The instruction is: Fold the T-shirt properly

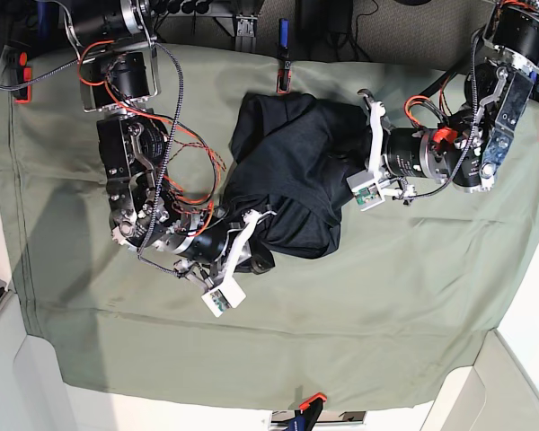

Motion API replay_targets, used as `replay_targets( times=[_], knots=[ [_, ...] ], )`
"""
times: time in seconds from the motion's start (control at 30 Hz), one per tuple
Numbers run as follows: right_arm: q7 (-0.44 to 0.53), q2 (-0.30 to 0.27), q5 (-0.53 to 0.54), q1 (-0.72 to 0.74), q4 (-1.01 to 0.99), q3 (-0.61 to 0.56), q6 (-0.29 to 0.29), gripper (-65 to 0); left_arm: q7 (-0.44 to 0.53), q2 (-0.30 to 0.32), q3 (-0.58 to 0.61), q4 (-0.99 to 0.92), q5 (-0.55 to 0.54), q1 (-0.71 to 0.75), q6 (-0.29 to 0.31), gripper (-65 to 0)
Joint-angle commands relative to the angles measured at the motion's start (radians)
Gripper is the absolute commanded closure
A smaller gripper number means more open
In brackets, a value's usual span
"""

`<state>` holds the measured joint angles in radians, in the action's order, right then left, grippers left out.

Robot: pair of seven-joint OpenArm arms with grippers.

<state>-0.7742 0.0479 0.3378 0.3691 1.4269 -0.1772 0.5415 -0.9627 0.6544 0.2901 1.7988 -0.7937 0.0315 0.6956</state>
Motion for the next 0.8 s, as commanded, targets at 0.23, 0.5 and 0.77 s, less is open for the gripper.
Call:
replay_targets(
  times=[0.23,0.5,0.77],
  knots=[
    [-0.045,-0.004,0.089,-0.064,0.172,0.001,0.005,0.0,-0.033,0.100,-0.010,0.189,-0.039,0.108,0.003,0.0],
    [-0.050,-0.079,0.089,-0.294,0.376,0.002,0.005,0.0,-0.052,0.144,-0.106,0.270,0.042,0.273,0.003,0.0],
    [-0.084,-0.206,0.088,-0.583,0.588,0.021,0.005,0.0,-0.116,0.143,-0.396,0.270,-0.109,0.521,0.003,0.0]
  ],
)
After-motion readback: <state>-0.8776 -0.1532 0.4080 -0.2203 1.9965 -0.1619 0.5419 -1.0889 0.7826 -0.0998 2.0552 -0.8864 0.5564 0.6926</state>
